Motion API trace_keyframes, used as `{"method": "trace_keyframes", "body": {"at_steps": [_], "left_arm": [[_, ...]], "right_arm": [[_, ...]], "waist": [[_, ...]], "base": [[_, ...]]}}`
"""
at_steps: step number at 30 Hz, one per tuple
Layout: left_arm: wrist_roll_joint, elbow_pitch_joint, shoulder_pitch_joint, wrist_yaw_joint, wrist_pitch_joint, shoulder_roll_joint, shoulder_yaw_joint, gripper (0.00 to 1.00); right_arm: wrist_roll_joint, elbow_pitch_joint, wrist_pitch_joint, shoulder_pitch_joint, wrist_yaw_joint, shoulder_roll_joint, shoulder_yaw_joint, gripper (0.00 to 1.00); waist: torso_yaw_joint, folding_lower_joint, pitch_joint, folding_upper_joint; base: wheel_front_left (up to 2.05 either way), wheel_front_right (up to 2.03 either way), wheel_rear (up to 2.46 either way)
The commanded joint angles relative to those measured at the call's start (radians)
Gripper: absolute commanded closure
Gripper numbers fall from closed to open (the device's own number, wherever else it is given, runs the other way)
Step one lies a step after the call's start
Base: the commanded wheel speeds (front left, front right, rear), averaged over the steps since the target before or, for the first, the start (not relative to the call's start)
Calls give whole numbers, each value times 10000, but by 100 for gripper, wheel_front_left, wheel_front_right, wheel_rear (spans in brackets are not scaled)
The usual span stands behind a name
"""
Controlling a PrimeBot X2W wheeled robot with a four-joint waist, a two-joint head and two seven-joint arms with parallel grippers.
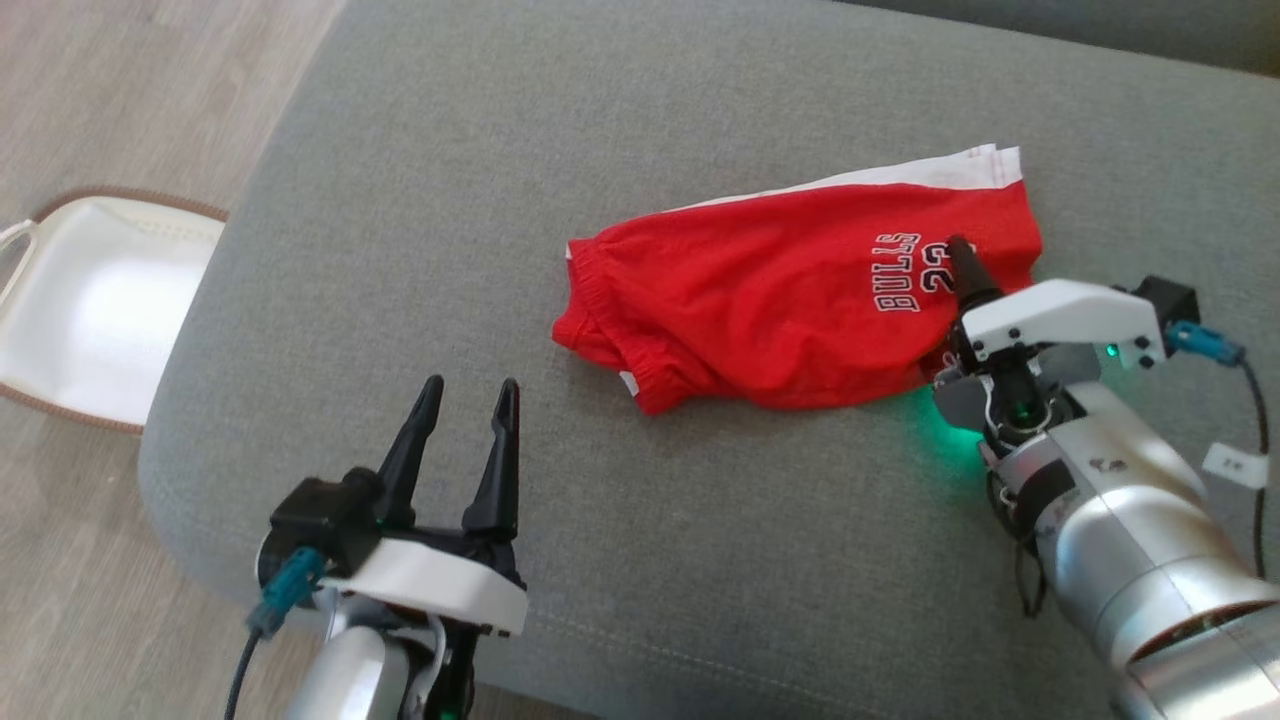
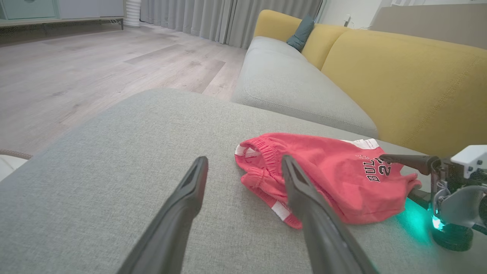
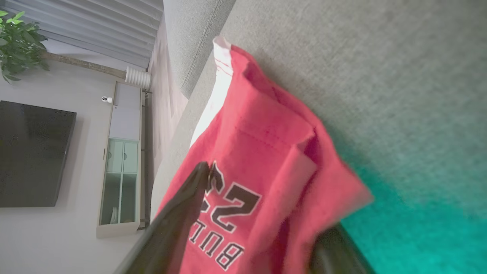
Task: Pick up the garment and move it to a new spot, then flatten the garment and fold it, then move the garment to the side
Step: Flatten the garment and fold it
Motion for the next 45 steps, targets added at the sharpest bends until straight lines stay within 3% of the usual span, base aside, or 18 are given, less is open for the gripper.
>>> {"method": "trace_keyframes", "body": {"at_steps": [1,3,4,5,13,21,32,38,45], "left_arm": [[-82,-338,-351,48,-122,26,228,0],[-107,-332,-416,63,-122,26,176,0],[-118,-329,-443,72,-122,26,152,0],[-127,-324,-462,82,-122,26,134,0],[-83,-132,-336,119,-122,26,263,0],[-6,-109,-241,63,-122,26,497,0],[93,-5,-10,-47,-122,26,587,0],[176,58,98,-97,-122,26,563,0],[127,247,330,-82,-122,26,648,0]], "right_arm": [[-30,-32,129,82,-6,190,195,0],[-90,3,82,-33,-6,146,214,0],[-139,13,-11,-94,-6,108,231,73],[-163,19,-112,-144,-6,83,226,100],[59,-452,-884,155,-6,-21,-127,100],[372,-1371,-1496,1227,-6,-527,-621,100],[-177,-1827,-2001,2458,-6,-1009,-983,100],[-979,-2765,-2015,2291,-6,-692,-1383,100],[-1763,-4087,-1970,2685,-6,64,-720,100]], "waist": [[38,0,46,0],[73,0,104,0],[85,0,124,0],[90,0,133,0],[-280,0,-232,0],[-930,0,-708,0],[-1329,0,-1212,0],[-1170,0,-1451,0],[-788,0,-1817,0]], "base": [[0,0,0],[0,0,0],[0,0,0],[0,0,0],[0,0,0],[0,0,0],[0,0,0],[0,0,0],[0,0,0]]}}
